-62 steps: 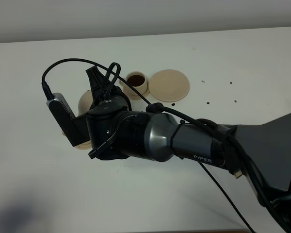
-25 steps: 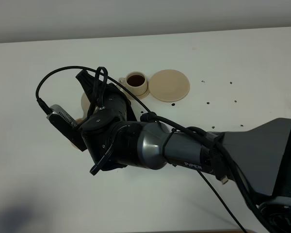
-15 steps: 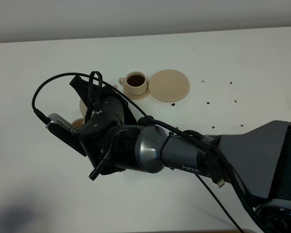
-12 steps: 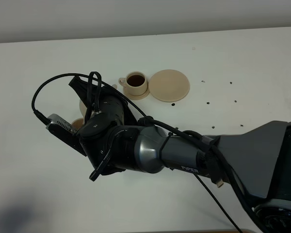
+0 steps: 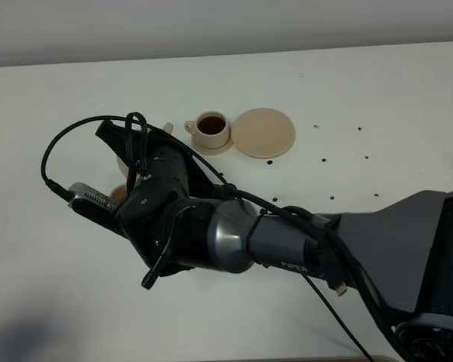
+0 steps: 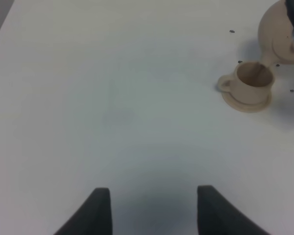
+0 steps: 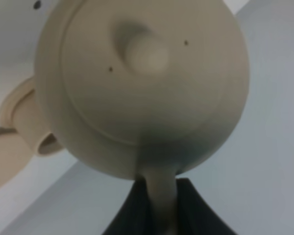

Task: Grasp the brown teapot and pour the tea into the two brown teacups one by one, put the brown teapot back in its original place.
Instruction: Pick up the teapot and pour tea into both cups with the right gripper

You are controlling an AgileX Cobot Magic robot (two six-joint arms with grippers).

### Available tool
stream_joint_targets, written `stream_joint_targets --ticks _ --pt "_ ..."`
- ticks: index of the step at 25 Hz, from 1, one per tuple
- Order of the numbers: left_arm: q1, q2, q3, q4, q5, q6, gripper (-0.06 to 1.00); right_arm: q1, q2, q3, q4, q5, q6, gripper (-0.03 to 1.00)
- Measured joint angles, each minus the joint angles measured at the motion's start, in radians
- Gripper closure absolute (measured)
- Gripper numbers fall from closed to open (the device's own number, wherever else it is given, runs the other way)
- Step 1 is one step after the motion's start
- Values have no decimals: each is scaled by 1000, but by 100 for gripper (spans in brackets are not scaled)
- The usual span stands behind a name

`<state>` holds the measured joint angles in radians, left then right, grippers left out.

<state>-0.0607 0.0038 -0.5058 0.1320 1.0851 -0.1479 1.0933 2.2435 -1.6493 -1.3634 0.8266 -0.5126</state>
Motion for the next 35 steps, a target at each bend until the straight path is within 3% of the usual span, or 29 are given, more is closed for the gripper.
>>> stream_joint_targets --ticks 22,35 --pt "0 0 0 0 0 0 51 3 0 0 -71 -29 -135 88" --pt "0 0 0 0 0 0 51 9 0 0 -136 -53 -148 88"
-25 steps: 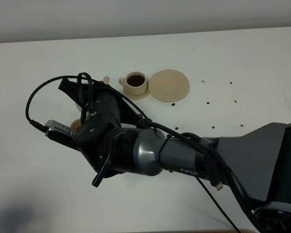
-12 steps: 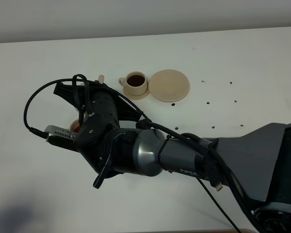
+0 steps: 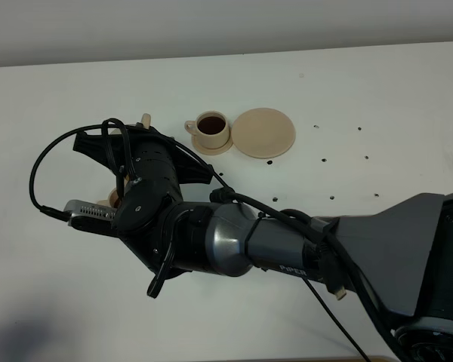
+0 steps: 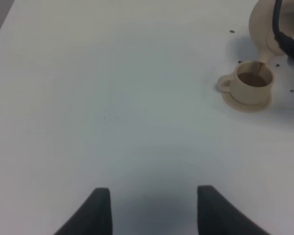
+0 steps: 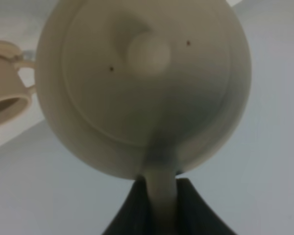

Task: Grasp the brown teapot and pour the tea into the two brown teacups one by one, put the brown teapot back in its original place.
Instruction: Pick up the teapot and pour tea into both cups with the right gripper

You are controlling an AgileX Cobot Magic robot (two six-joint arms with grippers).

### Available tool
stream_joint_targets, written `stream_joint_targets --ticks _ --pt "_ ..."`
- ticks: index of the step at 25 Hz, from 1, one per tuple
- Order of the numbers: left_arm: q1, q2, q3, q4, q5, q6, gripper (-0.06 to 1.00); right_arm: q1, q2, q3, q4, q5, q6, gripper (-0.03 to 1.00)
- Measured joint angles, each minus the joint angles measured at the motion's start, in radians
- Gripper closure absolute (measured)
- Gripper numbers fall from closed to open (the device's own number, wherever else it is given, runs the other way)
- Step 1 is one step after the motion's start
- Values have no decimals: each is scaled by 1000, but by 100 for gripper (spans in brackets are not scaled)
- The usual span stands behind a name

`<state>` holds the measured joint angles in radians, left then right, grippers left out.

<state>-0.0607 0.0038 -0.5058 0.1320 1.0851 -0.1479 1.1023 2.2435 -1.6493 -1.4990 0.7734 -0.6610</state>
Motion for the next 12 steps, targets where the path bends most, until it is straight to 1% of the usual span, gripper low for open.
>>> stream_joint_targets --ticks 12 --pt "0 0 0 0 0 0 51 0 0 0 -43 -1 -5 88"
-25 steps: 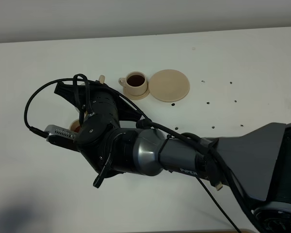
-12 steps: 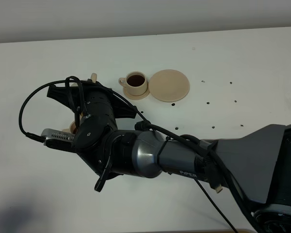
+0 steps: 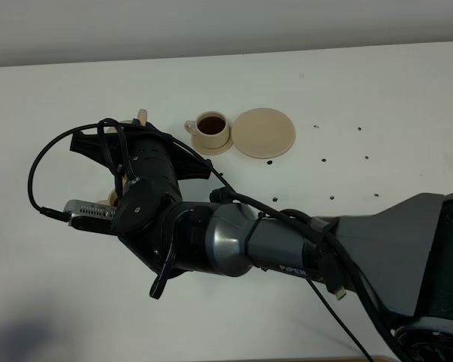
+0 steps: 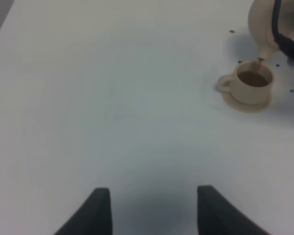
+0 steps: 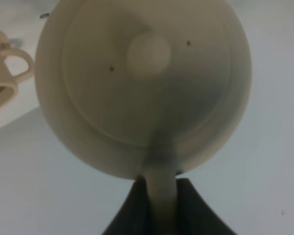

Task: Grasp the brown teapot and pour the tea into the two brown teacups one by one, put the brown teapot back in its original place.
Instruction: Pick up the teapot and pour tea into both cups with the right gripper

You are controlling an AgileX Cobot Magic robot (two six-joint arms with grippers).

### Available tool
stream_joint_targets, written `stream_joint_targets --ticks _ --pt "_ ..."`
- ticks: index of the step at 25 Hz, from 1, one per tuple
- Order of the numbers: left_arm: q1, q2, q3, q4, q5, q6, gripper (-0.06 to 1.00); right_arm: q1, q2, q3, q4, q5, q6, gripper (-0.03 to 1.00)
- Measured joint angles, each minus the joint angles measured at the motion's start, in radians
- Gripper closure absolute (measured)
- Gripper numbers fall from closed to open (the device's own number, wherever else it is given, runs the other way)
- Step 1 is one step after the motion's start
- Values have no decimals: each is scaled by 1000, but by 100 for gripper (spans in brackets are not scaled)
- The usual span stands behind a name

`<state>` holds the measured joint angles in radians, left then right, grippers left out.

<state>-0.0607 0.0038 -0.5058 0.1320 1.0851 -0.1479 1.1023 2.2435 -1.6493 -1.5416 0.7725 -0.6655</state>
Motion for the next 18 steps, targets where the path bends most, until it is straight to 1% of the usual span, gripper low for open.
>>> stream_joint_targets --ticks 9,13,18 --pt "0 0 0 0 0 1 51 0 0 0 7 0 1 88" --pt "0 0 0 0 0 1 51 0 0 0 61 3 5 88" --pt "0 0 0 0 0 1 51 0 0 0 138 39 67 88"
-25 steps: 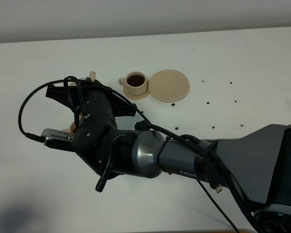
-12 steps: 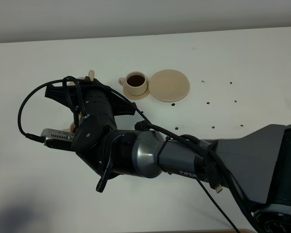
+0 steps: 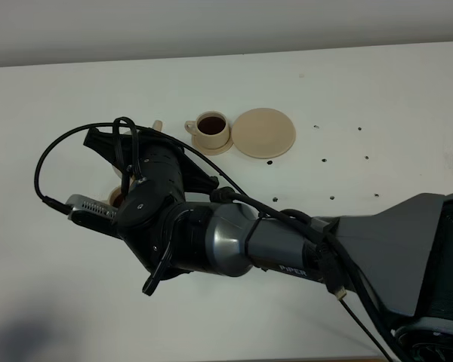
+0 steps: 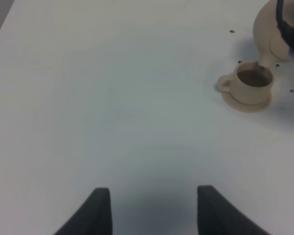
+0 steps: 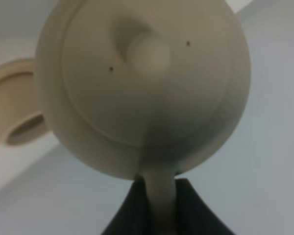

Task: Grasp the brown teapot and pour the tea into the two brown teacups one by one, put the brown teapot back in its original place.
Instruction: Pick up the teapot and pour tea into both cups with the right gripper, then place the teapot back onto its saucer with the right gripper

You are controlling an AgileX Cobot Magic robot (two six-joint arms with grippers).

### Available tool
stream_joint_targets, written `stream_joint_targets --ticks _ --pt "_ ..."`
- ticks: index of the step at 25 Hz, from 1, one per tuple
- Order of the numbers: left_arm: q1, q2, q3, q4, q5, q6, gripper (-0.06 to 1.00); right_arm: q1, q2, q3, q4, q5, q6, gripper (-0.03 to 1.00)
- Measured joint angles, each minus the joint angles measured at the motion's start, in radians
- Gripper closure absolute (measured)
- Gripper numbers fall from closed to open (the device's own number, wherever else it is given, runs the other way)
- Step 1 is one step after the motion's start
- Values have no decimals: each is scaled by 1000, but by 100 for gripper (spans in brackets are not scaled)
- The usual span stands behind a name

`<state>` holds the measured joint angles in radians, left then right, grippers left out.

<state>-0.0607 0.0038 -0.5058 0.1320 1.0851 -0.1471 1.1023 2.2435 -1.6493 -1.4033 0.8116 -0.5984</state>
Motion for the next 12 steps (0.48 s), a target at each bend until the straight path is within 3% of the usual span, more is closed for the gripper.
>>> stream_joint_targets --ticks 8,12 --pt "0 0 0 0 0 0 51 0 -1 0 94 83 140 88" --pt "0 0 0 0 0 0 51 0 -28 0 196 95 215 88"
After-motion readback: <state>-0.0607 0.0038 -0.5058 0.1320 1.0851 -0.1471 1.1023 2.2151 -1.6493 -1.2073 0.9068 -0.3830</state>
